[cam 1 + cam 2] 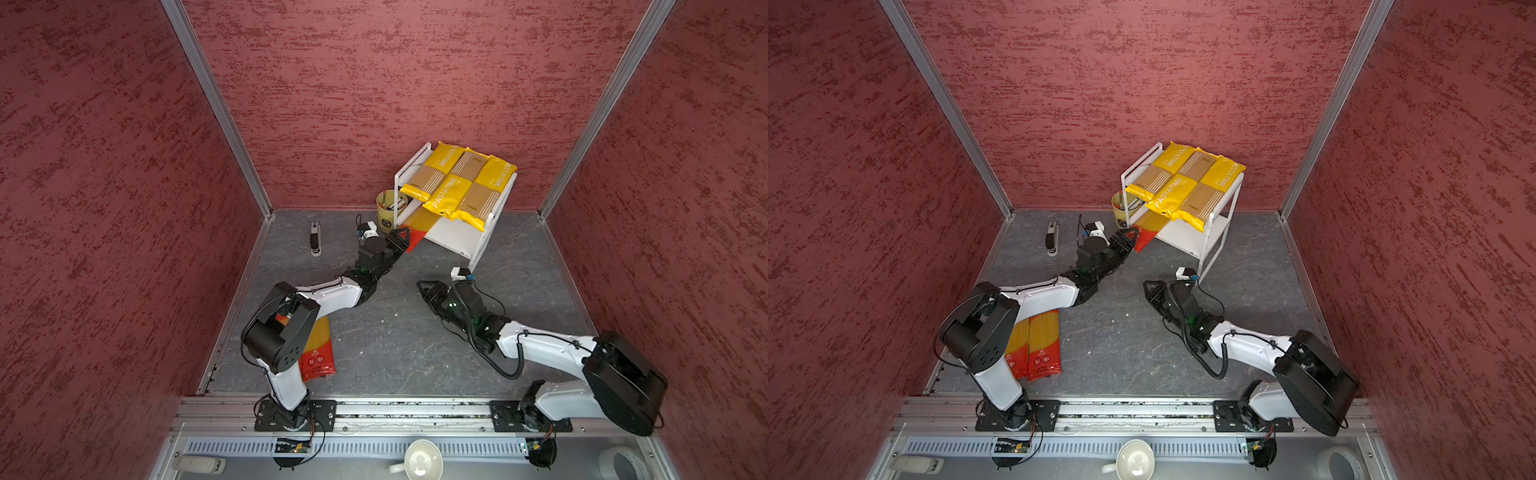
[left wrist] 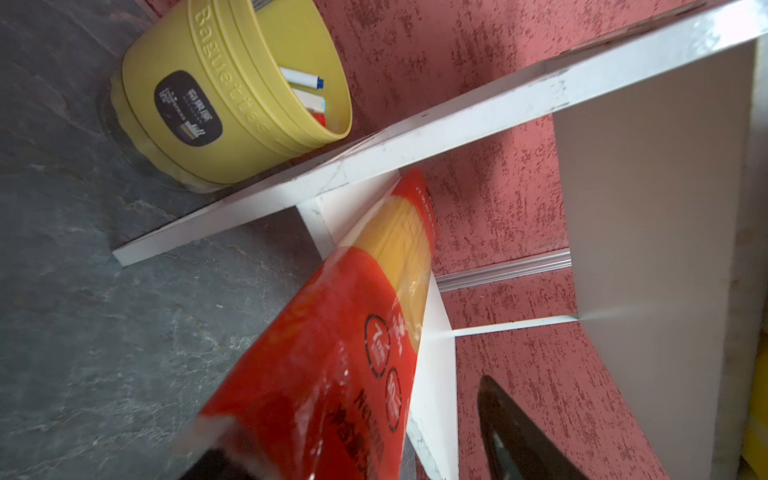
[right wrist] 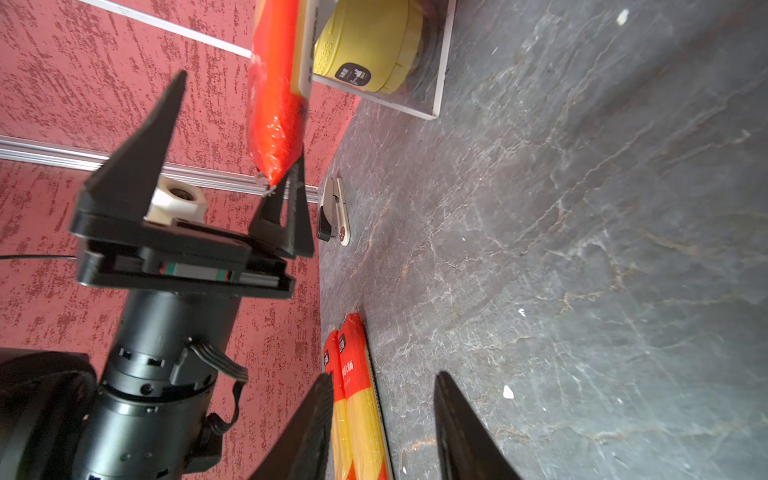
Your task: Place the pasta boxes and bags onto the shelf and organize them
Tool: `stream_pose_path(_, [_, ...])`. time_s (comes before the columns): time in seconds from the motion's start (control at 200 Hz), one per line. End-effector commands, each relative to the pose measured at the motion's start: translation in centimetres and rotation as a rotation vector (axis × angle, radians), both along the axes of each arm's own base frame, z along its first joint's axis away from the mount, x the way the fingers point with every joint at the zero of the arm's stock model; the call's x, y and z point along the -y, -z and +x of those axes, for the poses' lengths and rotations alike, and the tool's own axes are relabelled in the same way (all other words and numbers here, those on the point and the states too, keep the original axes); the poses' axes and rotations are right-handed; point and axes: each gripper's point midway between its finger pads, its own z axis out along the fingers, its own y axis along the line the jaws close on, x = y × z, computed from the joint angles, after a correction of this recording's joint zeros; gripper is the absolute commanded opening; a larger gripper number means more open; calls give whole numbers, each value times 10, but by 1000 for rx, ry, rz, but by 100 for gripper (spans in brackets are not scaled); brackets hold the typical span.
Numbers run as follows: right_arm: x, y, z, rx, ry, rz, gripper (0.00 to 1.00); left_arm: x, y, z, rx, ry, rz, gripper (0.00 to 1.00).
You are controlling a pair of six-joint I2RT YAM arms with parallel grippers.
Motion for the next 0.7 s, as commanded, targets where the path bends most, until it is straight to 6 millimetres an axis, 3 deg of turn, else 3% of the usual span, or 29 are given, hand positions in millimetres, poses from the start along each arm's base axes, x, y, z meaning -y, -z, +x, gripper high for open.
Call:
stream_pose_path(0.0, [0,-9,5,21,35,37,42,-1,4,-7,-36,50,-7,74])
stream_pose_path(0.14, [1,-8,5,20,35,40,42,-4,10,-4,-49,55,-18,67])
stream_pose_path(0.271, [1,-6,5,18,39,41,42,5,7,-3,-34,76,-48,45])
stream_pose_path(0.466, [2,-7,5,21,45,42,42,24,4,1,-15,92,-80,30])
stream_pose_path(0.691, [4,-11,5,29,50,41,42,15,9,13,-12,-1,-81,7])
